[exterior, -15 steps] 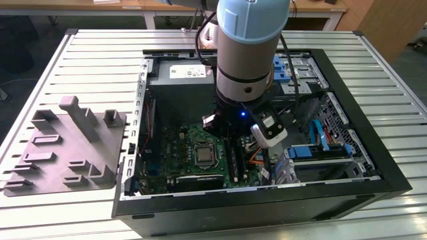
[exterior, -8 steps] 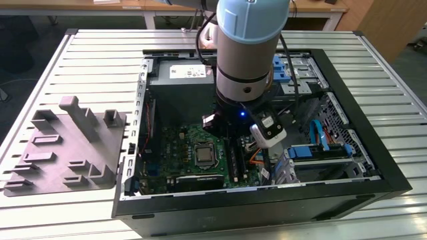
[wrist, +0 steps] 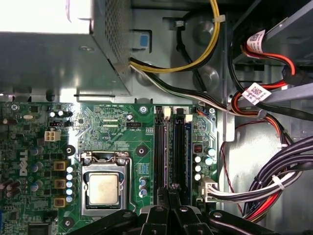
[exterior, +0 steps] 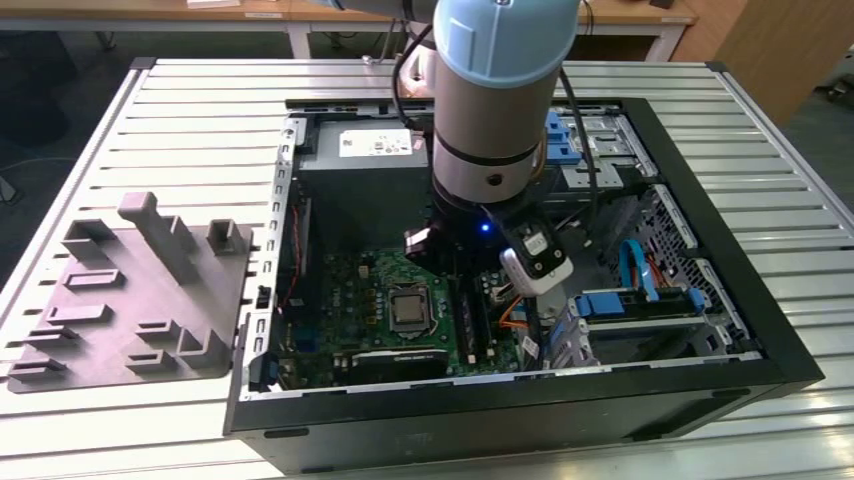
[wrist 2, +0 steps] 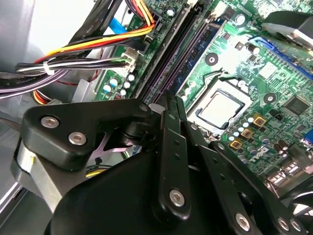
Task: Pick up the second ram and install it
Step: 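Insert the second ram into the second slot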
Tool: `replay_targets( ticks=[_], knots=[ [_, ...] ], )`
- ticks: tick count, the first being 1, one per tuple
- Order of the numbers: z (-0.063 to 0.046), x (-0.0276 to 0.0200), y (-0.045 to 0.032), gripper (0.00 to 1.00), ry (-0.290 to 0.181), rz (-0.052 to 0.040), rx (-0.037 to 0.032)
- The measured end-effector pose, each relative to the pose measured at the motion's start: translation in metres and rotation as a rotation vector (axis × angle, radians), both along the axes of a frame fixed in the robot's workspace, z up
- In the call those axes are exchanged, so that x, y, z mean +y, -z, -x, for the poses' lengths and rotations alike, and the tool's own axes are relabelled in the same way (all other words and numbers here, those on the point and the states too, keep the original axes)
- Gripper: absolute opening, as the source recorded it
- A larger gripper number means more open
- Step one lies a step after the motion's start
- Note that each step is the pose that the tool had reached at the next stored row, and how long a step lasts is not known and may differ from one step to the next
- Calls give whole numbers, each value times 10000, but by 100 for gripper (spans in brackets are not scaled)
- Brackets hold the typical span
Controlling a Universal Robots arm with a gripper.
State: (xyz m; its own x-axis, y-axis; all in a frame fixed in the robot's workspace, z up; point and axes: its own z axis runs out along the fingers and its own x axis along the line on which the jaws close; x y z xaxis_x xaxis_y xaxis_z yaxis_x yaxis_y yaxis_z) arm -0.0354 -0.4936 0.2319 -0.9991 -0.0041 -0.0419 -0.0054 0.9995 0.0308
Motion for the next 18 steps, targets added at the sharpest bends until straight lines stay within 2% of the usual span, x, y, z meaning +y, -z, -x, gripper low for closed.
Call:
replay_targets(
  ticks=[18],
  knots=[
    [1, 0, 12, 11, -41, -8, 1]
  ],
)
